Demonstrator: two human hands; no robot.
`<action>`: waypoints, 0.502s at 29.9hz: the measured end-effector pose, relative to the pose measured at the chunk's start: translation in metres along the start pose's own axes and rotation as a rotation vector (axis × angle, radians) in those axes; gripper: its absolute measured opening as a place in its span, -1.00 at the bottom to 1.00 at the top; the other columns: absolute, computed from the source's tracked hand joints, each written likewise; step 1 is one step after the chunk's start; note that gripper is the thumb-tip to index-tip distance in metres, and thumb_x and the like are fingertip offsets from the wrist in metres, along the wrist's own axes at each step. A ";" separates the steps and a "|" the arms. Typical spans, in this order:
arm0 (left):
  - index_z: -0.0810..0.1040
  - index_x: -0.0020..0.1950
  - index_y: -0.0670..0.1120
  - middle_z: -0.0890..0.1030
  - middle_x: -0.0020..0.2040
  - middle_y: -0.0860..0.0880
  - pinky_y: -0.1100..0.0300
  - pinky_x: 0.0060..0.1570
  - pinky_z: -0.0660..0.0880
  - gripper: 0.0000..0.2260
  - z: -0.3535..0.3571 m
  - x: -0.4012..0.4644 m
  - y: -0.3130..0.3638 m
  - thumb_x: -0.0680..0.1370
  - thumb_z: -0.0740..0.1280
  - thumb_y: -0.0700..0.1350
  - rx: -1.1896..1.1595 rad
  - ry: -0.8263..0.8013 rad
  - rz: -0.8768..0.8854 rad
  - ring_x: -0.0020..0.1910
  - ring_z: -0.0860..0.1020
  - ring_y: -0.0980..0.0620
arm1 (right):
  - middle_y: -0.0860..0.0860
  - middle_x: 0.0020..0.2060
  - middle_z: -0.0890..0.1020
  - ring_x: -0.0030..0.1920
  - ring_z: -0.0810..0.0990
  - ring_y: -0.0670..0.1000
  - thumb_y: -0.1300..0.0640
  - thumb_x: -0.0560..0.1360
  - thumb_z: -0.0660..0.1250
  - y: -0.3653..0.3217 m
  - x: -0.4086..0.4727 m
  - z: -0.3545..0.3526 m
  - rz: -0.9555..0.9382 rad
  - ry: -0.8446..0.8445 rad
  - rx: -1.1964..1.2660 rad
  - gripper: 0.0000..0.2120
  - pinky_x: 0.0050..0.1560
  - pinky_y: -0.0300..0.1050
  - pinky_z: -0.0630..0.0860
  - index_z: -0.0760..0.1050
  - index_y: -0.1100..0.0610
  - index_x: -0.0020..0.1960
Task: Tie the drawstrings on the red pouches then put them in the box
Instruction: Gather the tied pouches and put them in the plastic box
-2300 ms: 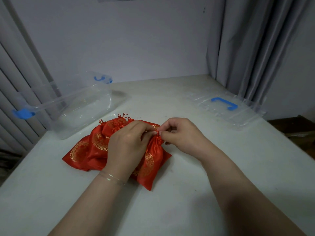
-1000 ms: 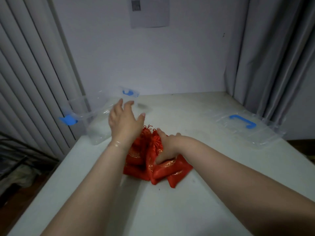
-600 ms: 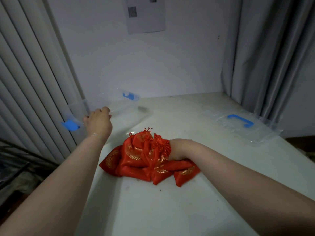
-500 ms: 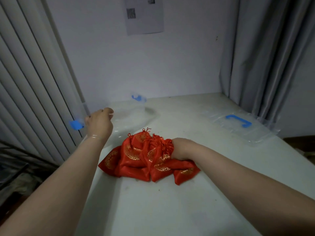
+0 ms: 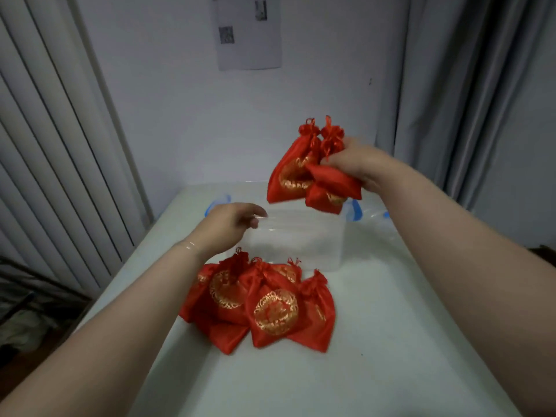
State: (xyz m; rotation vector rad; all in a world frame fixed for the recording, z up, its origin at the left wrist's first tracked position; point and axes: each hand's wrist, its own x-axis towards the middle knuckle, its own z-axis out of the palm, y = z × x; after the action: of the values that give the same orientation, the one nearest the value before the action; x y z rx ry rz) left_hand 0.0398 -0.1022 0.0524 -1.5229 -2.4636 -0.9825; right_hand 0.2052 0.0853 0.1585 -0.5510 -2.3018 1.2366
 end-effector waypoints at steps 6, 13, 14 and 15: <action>0.62 0.09 0.07 0.63 0.02 0.18 0.26 0.25 0.35 -0.84 -0.008 -0.018 0.017 0.56 0.32 -0.11 -0.070 -0.120 0.032 0.09 0.53 0.21 | -0.02 0.15 0.61 0.18 0.55 0.01 0.11 0.46 0.30 0.032 0.028 0.037 -0.113 0.056 -0.390 -0.67 0.12 -0.23 0.43 0.52 -0.01 0.22; 0.64 0.10 0.04 0.64 0.02 0.14 0.21 0.27 0.37 -0.84 -0.004 -0.022 0.019 0.54 0.36 -0.06 -0.029 0.006 0.004 0.15 0.50 0.14 | 0.13 0.31 0.39 0.29 0.43 0.14 -0.05 0.36 0.49 0.060 0.030 0.062 0.095 -0.132 -0.468 -0.21 0.30 -0.04 0.36 0.17 0.13 0.44; 0.63 0.12 0.05 0.63 0.06 0.12 0.17 0.29 0.36 -0.82 -0.004 -0.022 0.017 0.53 0.36 -0.03 0.000 0.034 0.011 0.19 0.48 0.11 | 0.15 0.32 0.38 0.29 0.43 0.16 -0.04 0.38 0.46 0.056 0.031 0.059 0.051 -0.028 -0.483 -0.27 0.30 0.01 0.37 0.20 0.11 0.42; 0.62 0.13 0.05 0.61 0.08 0.10 0.16 0.28 0.35 -0.79 -0.004 -0.022 0.014 0.51 0.38 0.00 0.033 0.068 0.019 0.19 0.47 0.10 | 0.14 0.29 0.40 0.25 0.46 0.14 -0.02 0.42 0.41 0.051 0.028 0.056 -0.014 0.056 -0.486 -0.38 0.25 0.01 0.41 0.25 0.10 0.39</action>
State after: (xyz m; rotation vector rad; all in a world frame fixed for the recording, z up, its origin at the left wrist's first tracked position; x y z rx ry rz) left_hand 0.0619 -0.1170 0.0535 -1.4753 -2.4024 -0.9692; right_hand 0.1569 0.0896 0.0936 -0.7182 -2.5559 0.6356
